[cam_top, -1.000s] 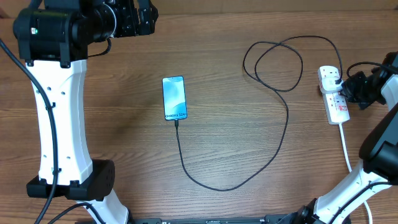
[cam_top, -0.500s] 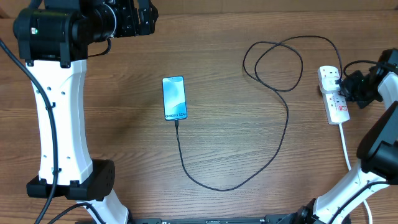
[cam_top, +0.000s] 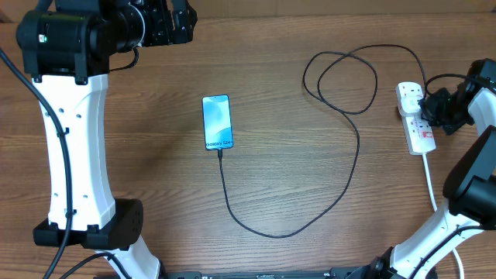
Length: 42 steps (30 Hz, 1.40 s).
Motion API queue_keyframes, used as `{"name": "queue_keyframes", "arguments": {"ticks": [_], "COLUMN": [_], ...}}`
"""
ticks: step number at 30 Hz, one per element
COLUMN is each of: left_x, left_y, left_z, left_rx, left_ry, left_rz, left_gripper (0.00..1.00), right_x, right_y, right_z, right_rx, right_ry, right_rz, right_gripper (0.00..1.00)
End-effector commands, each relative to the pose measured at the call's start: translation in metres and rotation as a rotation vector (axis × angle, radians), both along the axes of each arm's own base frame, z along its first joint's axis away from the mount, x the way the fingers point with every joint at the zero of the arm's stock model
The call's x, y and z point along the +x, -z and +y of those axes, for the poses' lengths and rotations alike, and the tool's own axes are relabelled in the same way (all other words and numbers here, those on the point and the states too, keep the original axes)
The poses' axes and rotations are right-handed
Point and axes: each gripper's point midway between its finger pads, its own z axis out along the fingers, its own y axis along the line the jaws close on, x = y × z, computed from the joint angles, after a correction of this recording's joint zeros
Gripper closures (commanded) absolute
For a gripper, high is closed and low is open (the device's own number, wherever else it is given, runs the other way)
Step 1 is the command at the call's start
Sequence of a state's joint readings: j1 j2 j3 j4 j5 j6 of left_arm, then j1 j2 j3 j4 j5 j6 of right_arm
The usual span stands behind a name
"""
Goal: Plug charger to phone and switch on socket
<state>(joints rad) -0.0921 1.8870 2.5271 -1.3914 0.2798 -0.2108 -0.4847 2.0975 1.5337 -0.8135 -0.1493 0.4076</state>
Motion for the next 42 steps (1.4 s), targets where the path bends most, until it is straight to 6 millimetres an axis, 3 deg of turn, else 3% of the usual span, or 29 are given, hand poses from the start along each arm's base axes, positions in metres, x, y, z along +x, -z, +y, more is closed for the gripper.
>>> {"name": "queue_keyframes", "arguments": {"ticks": [1,7,12,17,21,23,27,32,35,36,37,42], "left_x": [0.000,0.000,0.000,0.000,0.000,0.000,0.000,0.000,0.000,0.000,0.000,0.000], "left_y": [-0.005,-0.005,-0.005,-0.005,-0.005,-0.005,-0.005,-0.005,-0.005,-0.005,-0.005,-0.005], "left_z": [0.001,0.001,0.001,0.001,0.001,0.001,0.001,0.001,0.001,0.001,0.001,0.001], "left_rx": [-0.003,-0.003,-0.003,-0.003,-0.003,-0.003,-0.003,-0.003,-0.002,-0.003,-0.003,-0.003], "left_ry": [-0.005,-0.004,-0.004,-0.004,-0.004,-0.004,-0.004,-0.004,-0.004,-0.005,-0.004,-0.004], "left_rz": [-0.015,-0.015,-0.016,-0.016,-0.016,-0.015,-0.016,-0.016,-0.016,-0.015,-0.016,-0.015], "left_gripper": [0.00,0.00,0.01,0.00,0.01,0.01,0.00,0.00,0.00,0.01,0.01,0.00], "right_x": [-0.001,-0.008,-0.010,-0.005,-0.014,-0.019,-0.033,-0.059,-0.080,-0.084,-0.095,-0.112], "right_y": [0.009,-0.067,-0.122,-0.197,-0.241,-0.257,-0.295,-0.316,-0.321,-0.321,-0.319,-0.307], "right_z": [-0.006,-0.074,-0.078,-0.035,0.000,0.017,0.079,0.145,0.179,0.186,0.197,0.208], "right_rx": [0.064,-0.015,-0.060,-0.020,-0.061,-0.090,-0.122,-0.193,-0.191,-0.180,-0.156,-0.112], "right_ry": [0.032,0.156,0.131,-0.075,-0.223,-0.282,-0.424,-0.556,-0.639,-0.652,-0.674,-0.705], "right_rz": [0.005,-0.124,-0.203,-0.420,-0.503,-0.524,-0.576,-0.550,-0.535,-0.531,-0.510,-0.434], "right_gripper": [0.96,0.96,0.96,0.96,0.96,0.96,0.96,0.96,0.71,0.58,0.00,0.00]}}
